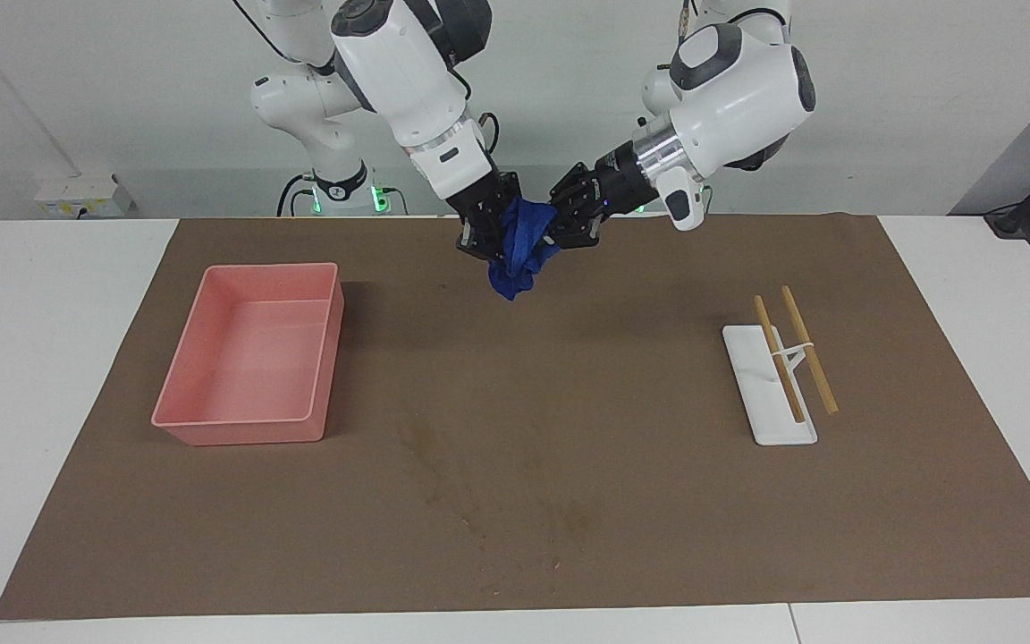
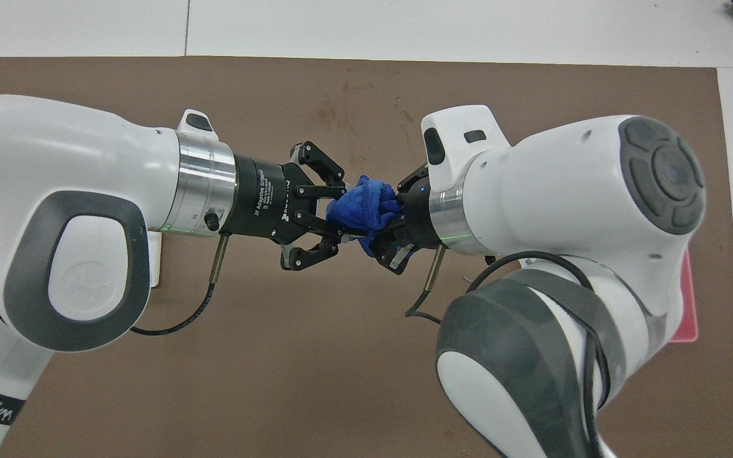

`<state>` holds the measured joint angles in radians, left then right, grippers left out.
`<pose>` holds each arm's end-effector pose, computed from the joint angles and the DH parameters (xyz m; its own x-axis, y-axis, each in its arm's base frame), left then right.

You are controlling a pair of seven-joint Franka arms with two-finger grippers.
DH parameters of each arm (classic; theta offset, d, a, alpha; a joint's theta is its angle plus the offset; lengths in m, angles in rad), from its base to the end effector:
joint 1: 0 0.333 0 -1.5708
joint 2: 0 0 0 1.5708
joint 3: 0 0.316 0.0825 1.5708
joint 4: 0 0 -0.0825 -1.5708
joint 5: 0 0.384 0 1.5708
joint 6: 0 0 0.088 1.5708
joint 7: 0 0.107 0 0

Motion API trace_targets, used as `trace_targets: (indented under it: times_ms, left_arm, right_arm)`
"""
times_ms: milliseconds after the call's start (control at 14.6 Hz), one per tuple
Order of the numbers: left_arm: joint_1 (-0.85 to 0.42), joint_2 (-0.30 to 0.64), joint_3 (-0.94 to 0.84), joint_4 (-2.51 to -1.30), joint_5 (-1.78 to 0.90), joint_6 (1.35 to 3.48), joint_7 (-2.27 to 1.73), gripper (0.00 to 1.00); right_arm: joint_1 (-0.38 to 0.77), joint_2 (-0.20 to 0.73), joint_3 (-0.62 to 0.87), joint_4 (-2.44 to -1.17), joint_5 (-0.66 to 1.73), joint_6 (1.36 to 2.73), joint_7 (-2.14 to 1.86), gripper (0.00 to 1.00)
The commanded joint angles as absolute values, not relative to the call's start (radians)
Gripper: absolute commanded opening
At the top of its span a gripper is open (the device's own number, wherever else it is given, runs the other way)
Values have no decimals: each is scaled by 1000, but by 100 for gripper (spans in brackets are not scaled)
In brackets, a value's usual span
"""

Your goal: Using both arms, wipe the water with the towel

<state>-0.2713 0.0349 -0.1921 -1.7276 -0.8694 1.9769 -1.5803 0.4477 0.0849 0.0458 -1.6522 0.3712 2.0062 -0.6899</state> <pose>0.5150 -0.3096 0.5908 0.1470 0.6391 -0.7550 0.9867 -0.1482 0.0666 0.5321 0.3097 0.5831 0.4610 0.7855 0.4128 0.8832 -0.4512 -0.1279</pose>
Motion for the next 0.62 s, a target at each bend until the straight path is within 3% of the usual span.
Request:
trace_targets:
  times_ms: [0, 206, 550]
  left_arm:
    - [-282, 6, -183, -1738, -793, 1982, -1566, 100]
    - [-264, 6, -172, -1713, -669, 1973, -1552, 100]
    - [-123, 15, -169, -1687, -507, 1976, -1418, 100]
  right_arm:
    - [433, 97, 52, -1637, 396, 2014, -667, 0]
    - [423, 97, 51, -1638, 393, 2014, -667, 0]
    - [419, 81, 41, -1713, 364, 2042, -654, 0]
